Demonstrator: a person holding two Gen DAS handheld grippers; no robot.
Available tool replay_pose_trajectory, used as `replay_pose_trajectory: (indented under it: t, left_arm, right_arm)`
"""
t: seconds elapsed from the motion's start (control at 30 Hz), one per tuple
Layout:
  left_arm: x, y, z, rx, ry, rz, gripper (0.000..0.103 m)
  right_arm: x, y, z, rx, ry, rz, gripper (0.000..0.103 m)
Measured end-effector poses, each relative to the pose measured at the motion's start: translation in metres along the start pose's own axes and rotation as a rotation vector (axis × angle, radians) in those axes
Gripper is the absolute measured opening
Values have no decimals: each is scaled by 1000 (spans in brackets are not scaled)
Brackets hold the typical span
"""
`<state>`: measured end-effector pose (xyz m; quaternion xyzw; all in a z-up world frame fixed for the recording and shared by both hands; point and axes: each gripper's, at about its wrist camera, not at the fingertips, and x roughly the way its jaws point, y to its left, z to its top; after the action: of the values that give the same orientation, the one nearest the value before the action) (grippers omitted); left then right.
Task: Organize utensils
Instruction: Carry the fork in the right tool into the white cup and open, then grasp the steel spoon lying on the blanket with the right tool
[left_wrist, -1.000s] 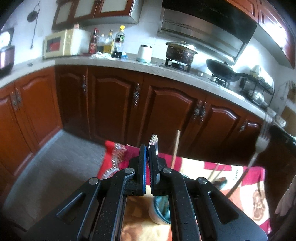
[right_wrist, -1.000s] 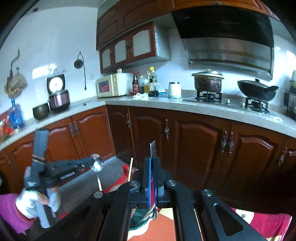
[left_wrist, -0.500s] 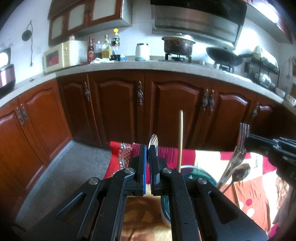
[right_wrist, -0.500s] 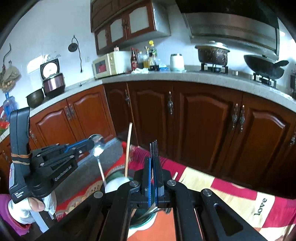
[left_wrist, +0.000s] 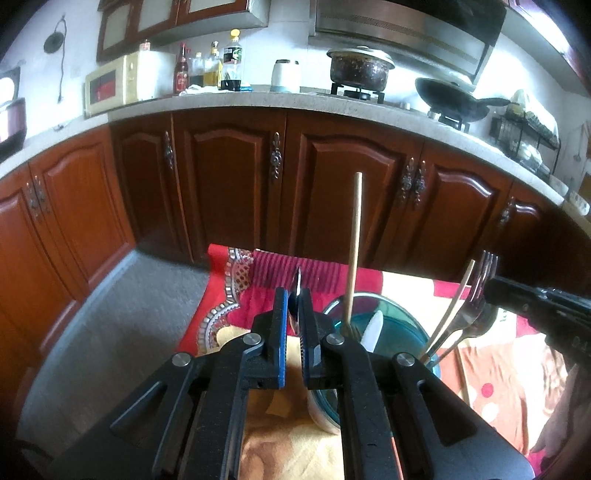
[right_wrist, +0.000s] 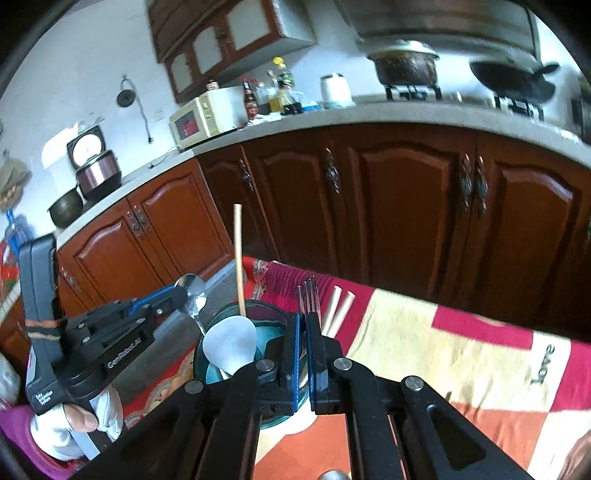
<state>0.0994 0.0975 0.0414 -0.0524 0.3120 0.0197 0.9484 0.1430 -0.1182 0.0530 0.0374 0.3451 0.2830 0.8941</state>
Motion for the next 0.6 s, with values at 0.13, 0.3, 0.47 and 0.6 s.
replay_pose_trajectory:
  t: [0.13, 0.3, 0.47, 0.6]
  left_arm:
    - [-2, 1, 1, -16, 23, -32, 11]
    - [-11, 1, -1, -21, 25, -44, 27]
    - [-23, 2, -1, -22, 17, -41, 34]
    - [-33, -1, -4, -16, 13, -32, 35]
  right_arm:
    - [2, -6, -4, 32, 25, 6, 2]
    - [-3, -5, -10, 38, 27, 3, 3]
    - [-15, -6, -15, 49, 16, 9, 12]
    - [-26, -8, -22, 58, 8, 12, 23]
